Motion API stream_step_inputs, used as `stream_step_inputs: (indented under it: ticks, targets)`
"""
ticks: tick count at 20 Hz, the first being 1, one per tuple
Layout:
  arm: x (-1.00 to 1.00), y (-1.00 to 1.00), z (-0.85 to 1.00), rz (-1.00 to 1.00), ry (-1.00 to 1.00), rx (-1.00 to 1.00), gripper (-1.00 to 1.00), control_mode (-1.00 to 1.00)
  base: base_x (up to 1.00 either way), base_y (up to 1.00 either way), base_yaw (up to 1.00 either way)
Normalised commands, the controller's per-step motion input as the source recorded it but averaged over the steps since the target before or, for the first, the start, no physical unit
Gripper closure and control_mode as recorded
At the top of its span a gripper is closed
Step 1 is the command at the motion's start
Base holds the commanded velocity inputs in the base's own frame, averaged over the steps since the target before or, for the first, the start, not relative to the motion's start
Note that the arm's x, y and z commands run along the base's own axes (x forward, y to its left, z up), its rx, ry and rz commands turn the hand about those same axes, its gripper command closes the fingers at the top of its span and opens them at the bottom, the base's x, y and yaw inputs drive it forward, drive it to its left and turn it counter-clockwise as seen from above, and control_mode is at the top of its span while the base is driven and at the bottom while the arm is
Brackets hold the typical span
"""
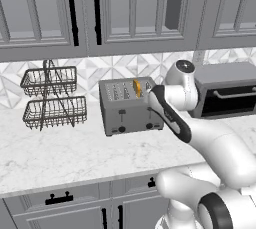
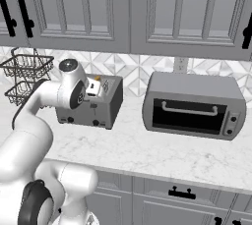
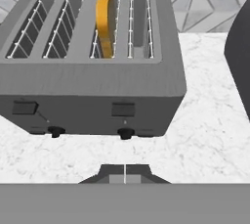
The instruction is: Start the toaster. Once the lever pops up, take the bread to the plate on the dining counter.
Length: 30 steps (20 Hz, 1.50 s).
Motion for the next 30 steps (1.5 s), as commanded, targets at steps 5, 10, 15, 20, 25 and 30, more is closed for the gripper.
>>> stream_step_inputs:
  ticks: [5, 10, 15, 20, 25, 30]
  targets:
    - [0.32, 0.06, -0.05, 0.0, 0.0, 0.0, 1.0, -1.0, 0.0, 0.0, 0.0]
    - [0.34, 0.0, -0.13, 0.0, 0.0, 0.0, 1.0, -1.0, 0.0, 0.0, 0.0]
    - [0.19, 0.0, -0.19, 0.0, 0.0, 0.0, 1.0, -1.0, 0.0, 0.0, 0.0]
    - [0.09, 0.0, -0.22, 0.0, 0.0, 0.0, 1.0, -1.0, 0.0, 0.0, 0.0]
    - [0.03, 0.0, -0.22, 0.0, 0.0, 0.0, 1.0, -1.0, 0.0, 0.0, 0.0]
    - [0.11, 0.0, -0.18, 0.0, 0.0, 0.0, 1.0, -1.0, 0.0, 0.0, 0.0]
